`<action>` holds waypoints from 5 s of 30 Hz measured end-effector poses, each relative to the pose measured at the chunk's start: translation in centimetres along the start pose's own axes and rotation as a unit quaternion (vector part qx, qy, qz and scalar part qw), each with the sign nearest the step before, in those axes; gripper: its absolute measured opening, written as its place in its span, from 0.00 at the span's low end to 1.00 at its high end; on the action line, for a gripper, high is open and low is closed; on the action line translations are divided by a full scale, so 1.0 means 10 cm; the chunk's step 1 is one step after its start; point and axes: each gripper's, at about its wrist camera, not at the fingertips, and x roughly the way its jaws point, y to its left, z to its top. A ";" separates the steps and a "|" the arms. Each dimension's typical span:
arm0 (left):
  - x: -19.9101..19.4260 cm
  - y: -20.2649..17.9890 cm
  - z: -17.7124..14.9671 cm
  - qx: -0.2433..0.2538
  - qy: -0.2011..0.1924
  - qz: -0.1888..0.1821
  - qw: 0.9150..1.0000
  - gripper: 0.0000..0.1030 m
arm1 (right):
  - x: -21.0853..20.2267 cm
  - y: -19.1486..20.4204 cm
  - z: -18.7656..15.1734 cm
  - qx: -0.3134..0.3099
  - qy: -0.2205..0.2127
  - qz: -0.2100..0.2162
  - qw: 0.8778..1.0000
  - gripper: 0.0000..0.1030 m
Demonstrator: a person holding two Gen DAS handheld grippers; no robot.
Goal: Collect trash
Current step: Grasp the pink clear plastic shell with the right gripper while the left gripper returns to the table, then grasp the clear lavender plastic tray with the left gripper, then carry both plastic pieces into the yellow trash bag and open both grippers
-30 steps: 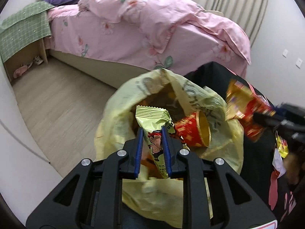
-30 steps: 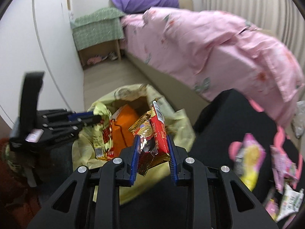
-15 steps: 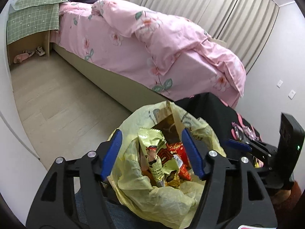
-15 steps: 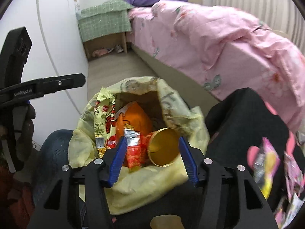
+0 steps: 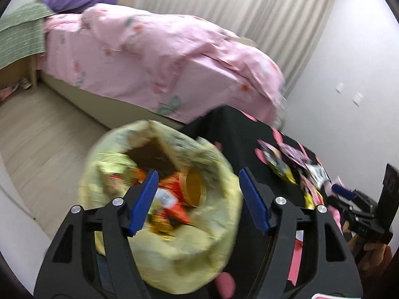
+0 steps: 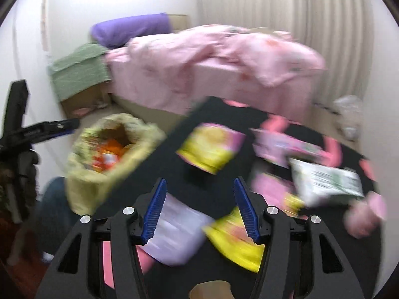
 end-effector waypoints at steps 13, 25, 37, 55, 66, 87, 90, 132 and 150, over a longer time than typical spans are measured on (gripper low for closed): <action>0.55 -1.33 -0.06 0.158 0.045 -0.106 0.981 0.63 | -0.58 -1.10 -0.57 0.122 -0.015 -0.120 0.985 0.52; 1.59 -1.76 0.37 0.133 0.098 -0.028 0.986 0.63 | -0.55 -1.41 -0.96 0.163 -0.007 -0.145 0.976 0.52; 1.00 -1.54 0.03 0.128 0.083 -0.053 0.987 0.61 | -0.26 -0.94 -0.59 0.132 0.000 -0.035 0.991 0.52; 0.65 -1.18 -0.39 0.106 0.105 -0.072 0.986 0.62 | 0.72 -0.84 -0.06 0.105 0.097 0.019 0.990 0.35; 0.67 -1.55 -0.62 0.162 0.148 -0.113 0.969 0.69 | -0.10 -0.93 -0.33 0.105 0.029 -0.021 0.994 0.35; 0.73 -1.73 -0.79 0.176 0.176 -0.086 0.965 0.73 | -0.60 -1.25 -0.89 0.186 -0.015 -0.031 0.982 0.35; 0.65 -1.71 -0.80 0.171 0.162 -0.112 0.965 0.73 | -0.60 -1.24 -0.90 0.184 -0.016 -0.032 0.982 0.35; -0.02 -1.41 -0.27 0.141 0.052 -0.057 0.987 0.21 | -1.11 -0.40 -0.22 0.077 -0.076 -0.027 0.994 0.35; -0.33 0.22 0.15 0.032 0.008 0.050 0.998 0.21 | -0.50 0.73 0.66 -0.039 -0.069 0.120 0.990 0.35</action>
